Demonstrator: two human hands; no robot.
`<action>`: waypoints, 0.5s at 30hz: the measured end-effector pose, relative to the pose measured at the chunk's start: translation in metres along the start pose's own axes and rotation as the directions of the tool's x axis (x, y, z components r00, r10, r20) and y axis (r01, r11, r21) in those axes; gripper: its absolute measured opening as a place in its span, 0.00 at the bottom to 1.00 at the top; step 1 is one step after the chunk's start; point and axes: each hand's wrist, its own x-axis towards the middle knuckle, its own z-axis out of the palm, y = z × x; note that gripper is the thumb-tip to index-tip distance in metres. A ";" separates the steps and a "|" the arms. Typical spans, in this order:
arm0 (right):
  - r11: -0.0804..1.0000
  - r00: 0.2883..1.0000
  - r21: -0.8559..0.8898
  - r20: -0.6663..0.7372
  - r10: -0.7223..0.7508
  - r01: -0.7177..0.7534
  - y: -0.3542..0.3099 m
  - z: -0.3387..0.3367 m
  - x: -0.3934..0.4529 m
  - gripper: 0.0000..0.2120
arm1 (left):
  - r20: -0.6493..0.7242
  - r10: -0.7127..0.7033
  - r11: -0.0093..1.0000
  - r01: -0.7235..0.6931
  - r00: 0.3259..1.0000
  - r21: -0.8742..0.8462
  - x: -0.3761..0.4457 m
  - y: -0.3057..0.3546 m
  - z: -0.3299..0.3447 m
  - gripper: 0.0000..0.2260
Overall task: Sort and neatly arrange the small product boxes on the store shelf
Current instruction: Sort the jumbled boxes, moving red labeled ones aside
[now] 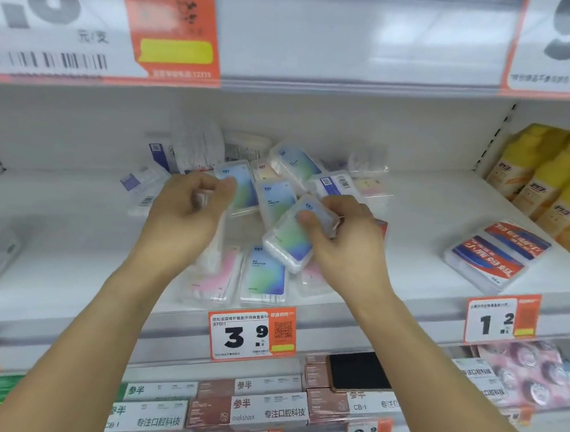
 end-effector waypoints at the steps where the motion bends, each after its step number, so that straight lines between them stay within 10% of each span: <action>1: 1.000 0.999 -0.016 -0.038 -0.006 0.005 0.001 0.001 0.001 0.18 | 0.032 -0.052 0.994 0.055 0.998 -0.091 0.003 0.000 -0.004 0.09; 5: 0.983 0.973 -0.046 -0.141 -0.181 0.176 -0.016 0.006 -0.004 0.14 | 0.141 -0.165 0.965 0.189 0.976 -0.183 0.011 -0.006 -0.018 0.16; 11: 0.869 0.862 -0.158 0.295 -0.411 0.469 -0.041 0.038 -0.021 0.32 | 0.142 0.101 0.955 -0.136 0.985 0.265 0.006 -0.019 -0.022 0.12; 15: 0.838 0.869 -0.268 0.292 -0.400 0.475 -0.047 0.050 -0.019 0.32 | 0.084 0.180 0.952 -0.195 0.980 0.236 0.006 -0.031 -0.031 0.12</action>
